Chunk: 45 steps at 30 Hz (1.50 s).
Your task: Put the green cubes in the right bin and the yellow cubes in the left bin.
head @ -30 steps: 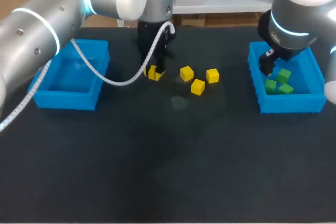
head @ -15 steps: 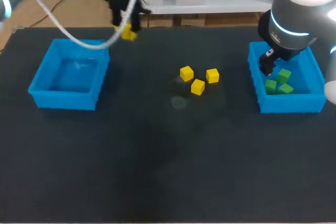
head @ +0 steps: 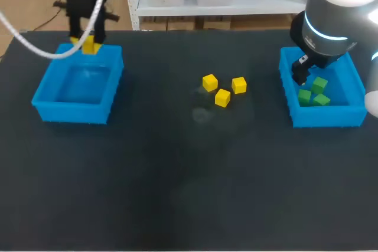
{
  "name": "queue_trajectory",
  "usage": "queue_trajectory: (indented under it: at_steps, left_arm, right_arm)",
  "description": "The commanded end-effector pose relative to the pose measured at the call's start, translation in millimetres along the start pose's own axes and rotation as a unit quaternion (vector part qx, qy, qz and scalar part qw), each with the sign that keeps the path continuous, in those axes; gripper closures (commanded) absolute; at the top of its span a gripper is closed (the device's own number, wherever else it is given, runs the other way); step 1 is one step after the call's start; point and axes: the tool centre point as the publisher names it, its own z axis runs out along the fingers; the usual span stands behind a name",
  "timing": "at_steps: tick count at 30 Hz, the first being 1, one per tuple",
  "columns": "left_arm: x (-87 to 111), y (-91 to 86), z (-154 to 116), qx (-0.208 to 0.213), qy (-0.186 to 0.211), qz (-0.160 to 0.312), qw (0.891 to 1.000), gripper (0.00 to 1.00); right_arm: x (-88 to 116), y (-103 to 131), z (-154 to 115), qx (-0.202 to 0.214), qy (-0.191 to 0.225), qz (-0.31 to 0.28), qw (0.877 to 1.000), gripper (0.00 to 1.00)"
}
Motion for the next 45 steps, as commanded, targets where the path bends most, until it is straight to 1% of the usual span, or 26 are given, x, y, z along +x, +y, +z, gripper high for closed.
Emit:
queue_trajectory:
  at_steps: [1, 5, 7, 8, 11, 16, 20, 22, 26, 28, 30, 34, 35, 37, 42, 45]
  left_arm:
    - [28.2, 10.3, 14, 0.012, -0.167, -0.009, 0.986, 1.00]
    - [32.0, 14.2, 24, 0.005, -0.146, -0.017, 0.989, 1.00]
    - [32.2, 15.1, 27, 0.005, -0.138, -0.021, 0.990, 0.52]
    - [31.9, 15.1, 27, 0.007, -0.139, -0.021, 0.990, 0.00]
    - [29.0, 11.1, 26, 0.014, -0.148, -0.006, 0.989, 0.00]
    - [19.5, -3.1, 14, 0.014, -0.171, 0.033, 0.985, 0.00]
    - [9.1, -23.9, -6, 0.020, -0.192, 0.091, 0.977, 0.00]
    - [4.1, -39.7, -19, 0.019, -0.202, 0.127, 0.971, 0.00]
    - [-9.0, -76.3, -39, 0.025, -0.223, 0.211, 0.951, 0.00]
    - [-16.6, -94.1, -45, 0.034, -0.222, 0.245, 0.943, 0.00]
    - [-23.2, -110.9, -49, 0.026, -0.216, 0.272, 0.937, 0.00]
    - [-33.5, -146.3, -55, 0.039, -0.215, 0.325, 0.920, 0.00]
    - [-35.8, -156.7, -56, 0.039, -0.214, 0.343, 0.914, 0.00]
    - [-39.0, -173.7, -54, 0.040, -0.203, 0.358, 0.910, 0.00]
    - [-43.6, -216.6, -48, 0.049, -0.182, 0.409, 0.893, 0.00]
    - [-49.1, -235.4, -40, 0.046, -0.167, 0.420, 0.891, 0.00]
  right_arm:
    - [1, 0, 0, 0.001, -0.002, 0.001, 1.000, 0.00]
    - [1, 0, 0, 0.001, -0.002, 0.001, 1.000, 0.00]
    - [1, 0, 0, 0.001, -0.002, 0.001, 1.000, 0.00]
    - [1, 0, 0, 0.001, -0.002, 0.001, 1.000, 0.00]
    - [1, 0, 0, 0.001, -0.002, 0.001, 1.000, 0.00]
    - [1, 0, 0, 0.001, -0.002, 0.001, 1.000, 0.00]
    - [1, 0, 0, 0.001, -0.002, 0.001, 1.000, 0.00]
    - [1, 0, 0, 0.001, -0.002, 0.001, 1.000, 0.00]
    - [1, 0, 0, 0.001, -0.002, 0.001, 1.000, 0.00]
    - [1, 0, 0, 0.001, -0.002, 0.001, 1.000, 0.00]
    - [1, 0, 0, 0.001, -0.002, 0.001, 1.000, 0.00]
    - [1, 0, 0, 0.001, -0.002, 0.001, 1.000, 0.00]
    - [1, 0, 0, 0.001, -0.002, 0.001, 1.000, 0.00]
    - [1, 0, 0, 0.001, -0.002, 0.001, 1.000, 0.00]
    - [1, 0, 0, 0.001, -0.002, 0.001, 1.000, 0.00]
    - [1, 0, 0, 0.001, -0.002, 0.001, 1.000, 0.00]
